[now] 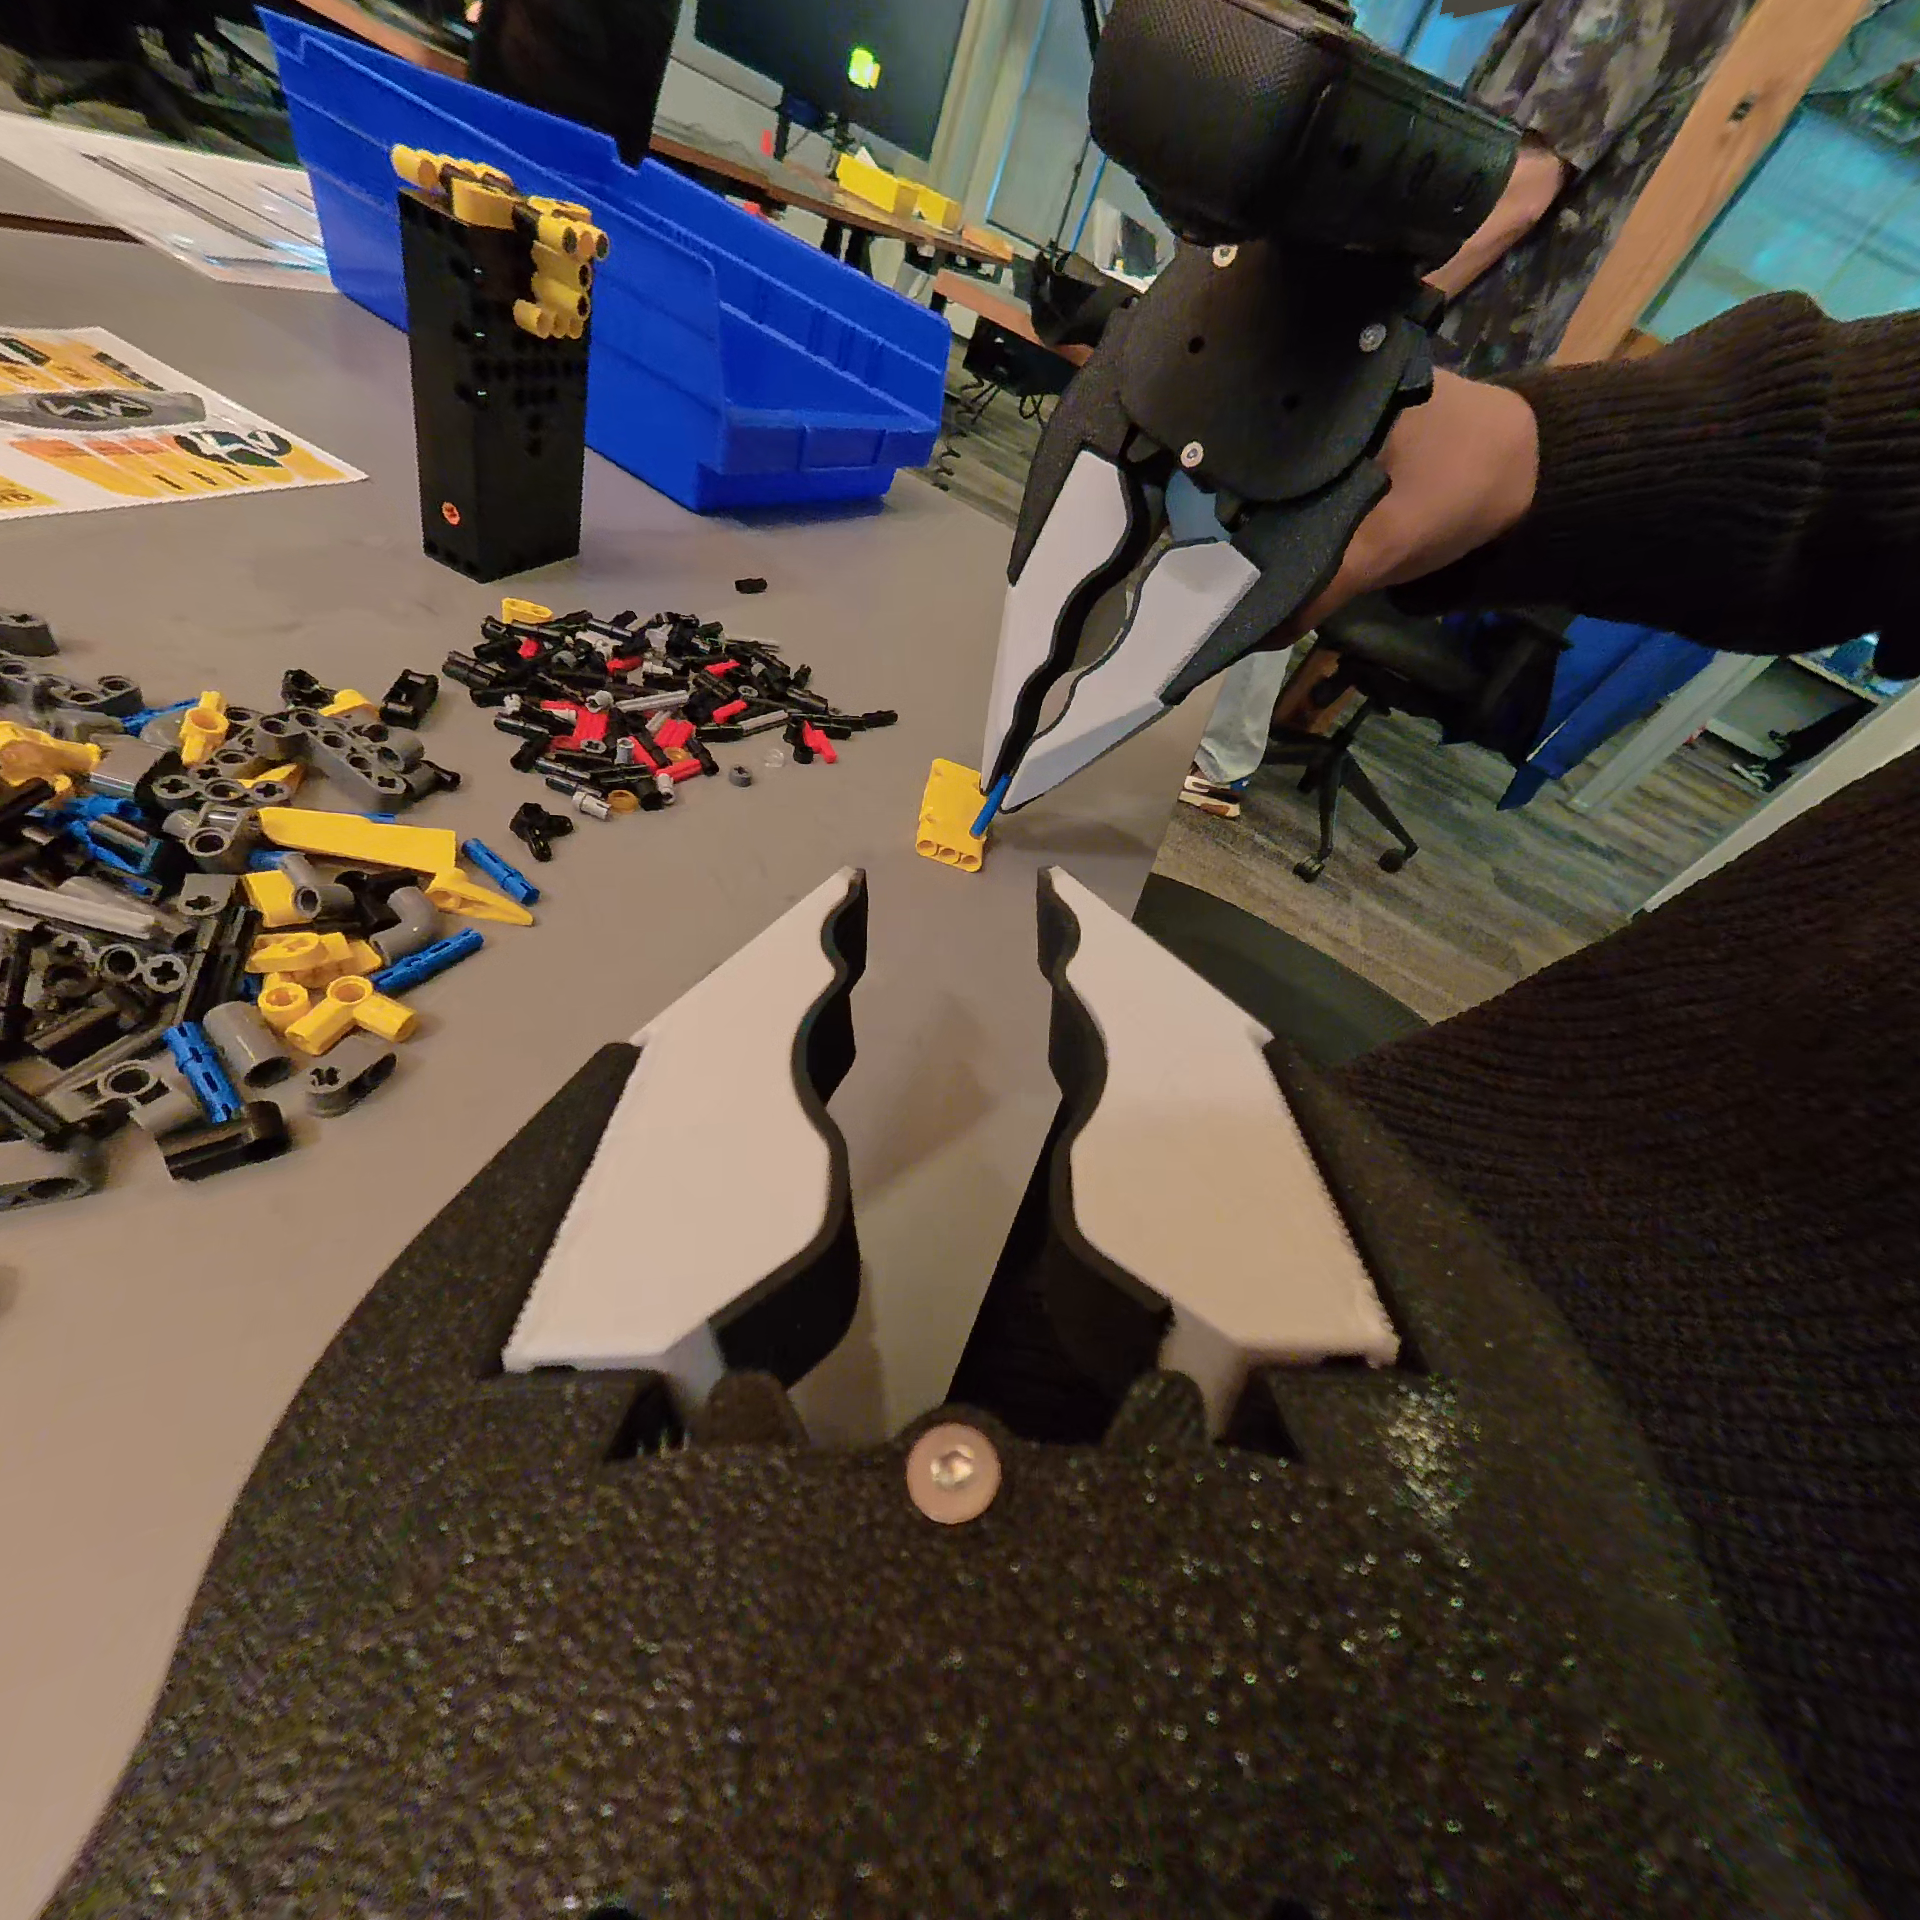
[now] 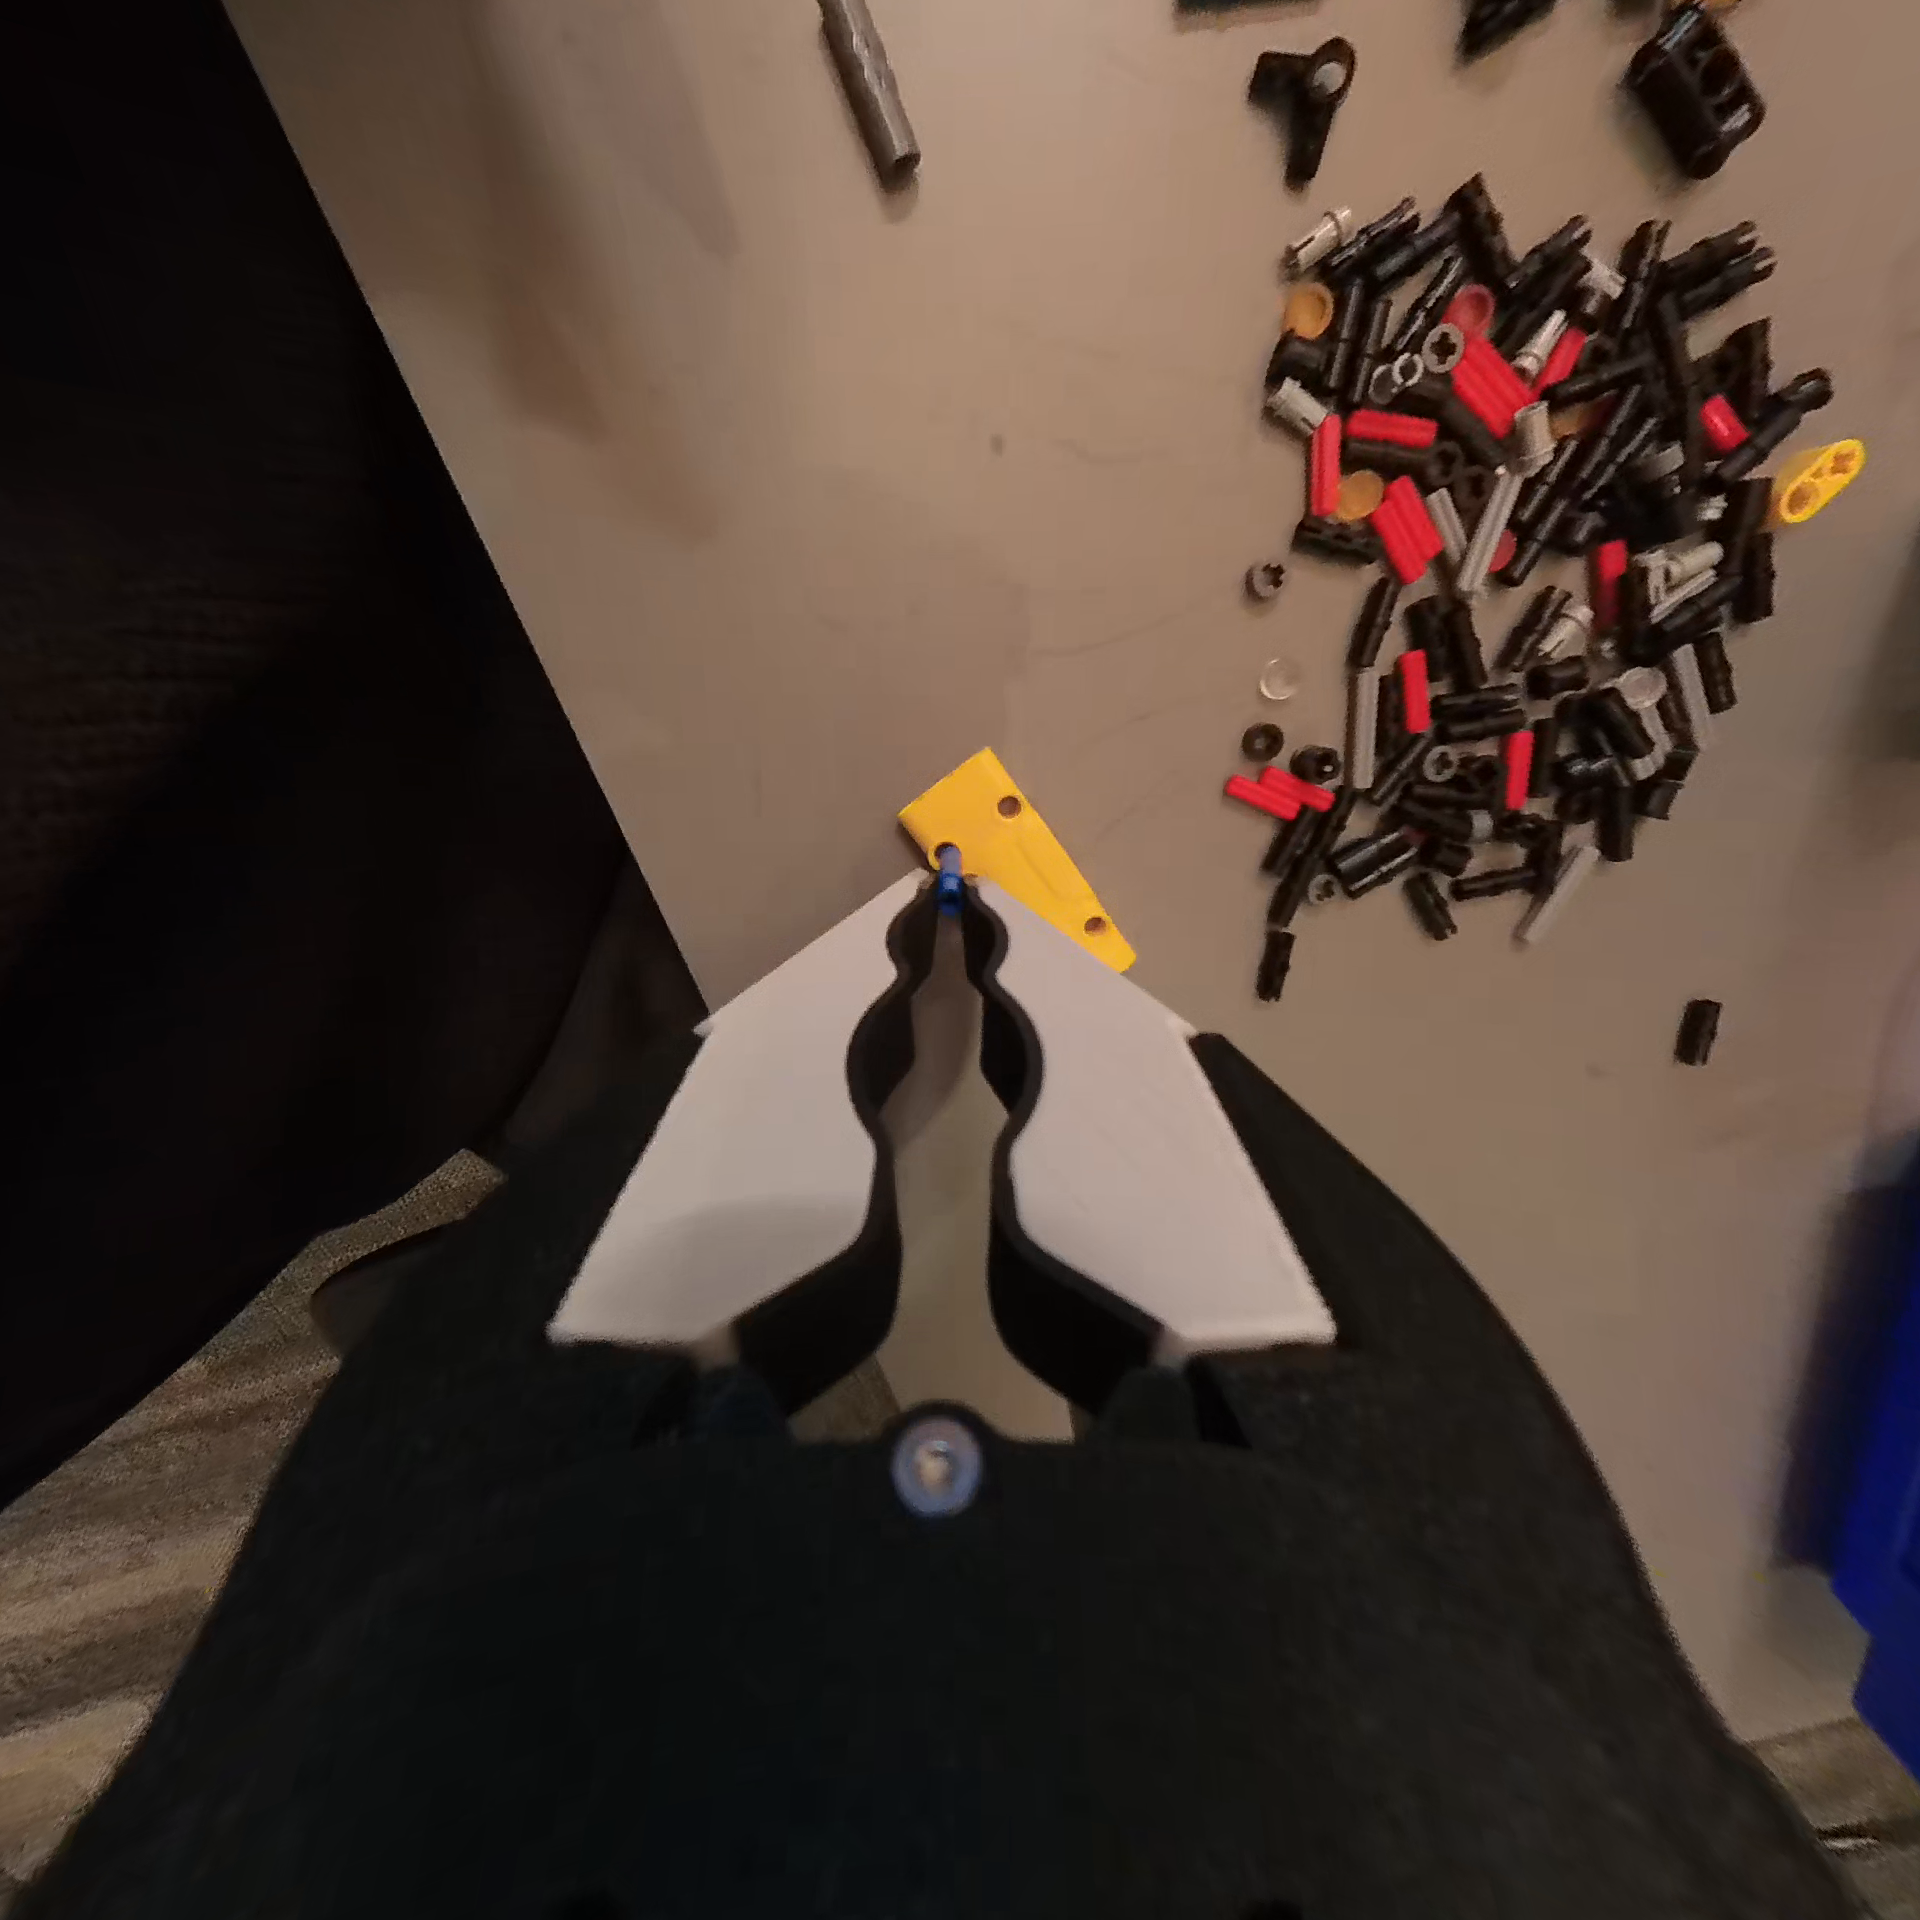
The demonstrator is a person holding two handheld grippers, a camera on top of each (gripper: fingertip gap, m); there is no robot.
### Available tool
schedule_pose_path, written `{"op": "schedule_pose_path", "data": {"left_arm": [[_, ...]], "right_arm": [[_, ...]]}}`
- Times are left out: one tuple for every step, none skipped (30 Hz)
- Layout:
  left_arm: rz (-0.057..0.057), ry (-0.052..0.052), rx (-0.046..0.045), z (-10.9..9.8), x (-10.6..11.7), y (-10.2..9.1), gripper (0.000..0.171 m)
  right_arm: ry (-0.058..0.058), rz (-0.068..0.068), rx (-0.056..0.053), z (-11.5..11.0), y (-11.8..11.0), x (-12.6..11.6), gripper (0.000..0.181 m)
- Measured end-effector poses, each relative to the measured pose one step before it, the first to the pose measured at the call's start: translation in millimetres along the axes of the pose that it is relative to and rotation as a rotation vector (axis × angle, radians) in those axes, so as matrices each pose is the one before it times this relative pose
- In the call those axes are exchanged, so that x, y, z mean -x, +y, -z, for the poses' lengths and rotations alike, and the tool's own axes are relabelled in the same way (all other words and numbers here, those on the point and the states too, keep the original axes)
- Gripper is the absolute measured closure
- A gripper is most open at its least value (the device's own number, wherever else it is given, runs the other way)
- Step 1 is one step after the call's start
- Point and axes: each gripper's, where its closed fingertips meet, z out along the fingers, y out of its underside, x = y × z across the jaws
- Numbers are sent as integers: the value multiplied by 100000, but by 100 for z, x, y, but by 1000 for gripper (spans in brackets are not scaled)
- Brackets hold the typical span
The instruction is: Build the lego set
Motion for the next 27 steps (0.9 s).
{"op": "schedule_pose_path", "data": {"left_arm": [[278,31,-29,4,25,0,139],[267,15,-4,0,29,-9,139],[237,34,19,3,16,-1,139],[148,24,-6,3,10,1,139],[65,-33,-55,9,15,-11,139],[45,-6,-59,2,5,-10,139],[82,2,2,11,13,6,139],[89,19,-31,9,10,1,139],[84,23,-133,11,1,-19,139],[120,52,-155,13,18,-20,139],[188,119,-138,28,6,-16,139],[258,133,-177,10,10,-29,139],[318,116,-153,18,16,-28,139],[320,132,-53,17,19,-17,139],[254,110,-59,12,6,-11,139],[198,30,-70,-3,19,-14,139],[138,-14,22,-1,18,-8,139],[53,51,74,2,6,14,139],[-15,-31,32,-4,-2,7,139],[-80,-36,13,2,-2,7,139],[-100,-53,28,-4,7,6,139],[-93,-35,37,4,-2,11,139],[-45,-2,61,-2,-4,10,139],[-2,22,28,-6,2,0,139],[54,-15,-45,3,6,-8,139],[105,22,-59,7,8,-3,139],[127,56,-27,3,4,-11,139]], "right_arm": [[-170,206,564,-4,-18,15,177],[-235,169,610,3,0,20,177],[-169,246,526,7,-19,24,177],[-16,397,482,-4,-21,23,177],[31,418,527,-10,-11,6,177],[-15,393,472,4,-35,20,177],[-39,342,316,-15,-46,29,177],[-125,311,158,-14,-60,45,177],[-194,232,155,-26,-68,58,177],[-66,149,378,-57,-16,41,177],[56,104,339,-47,-1,-19,177],[-66,-23,-8,-10,-43,-22,177],[-215,-177,-167,-7,-43,-4,177],[-178,-237,-168,-5,-36,7,177],[-149,-211,73,4,9,4,177],[-59,-108,180,-1,11,1,177],[66,53,294,3,0,-4,177],[203,273,553,-3,10,-4,177],[285,258,833,4,26,-1,177],[240,58,1085,-4,26,10,177],[100,-31,1205,-5,42,5,177],[28,38,971,-1,11,-10,177],[-68,-18,644,0,-16,2,177],[-274,-246,533,2,-17,-11,177],[-359,-315,502,12,-11,-2,177],[-324,-227,576,-3,-13,5,177],[-223,10,809,0,-17,-5,177]]}}
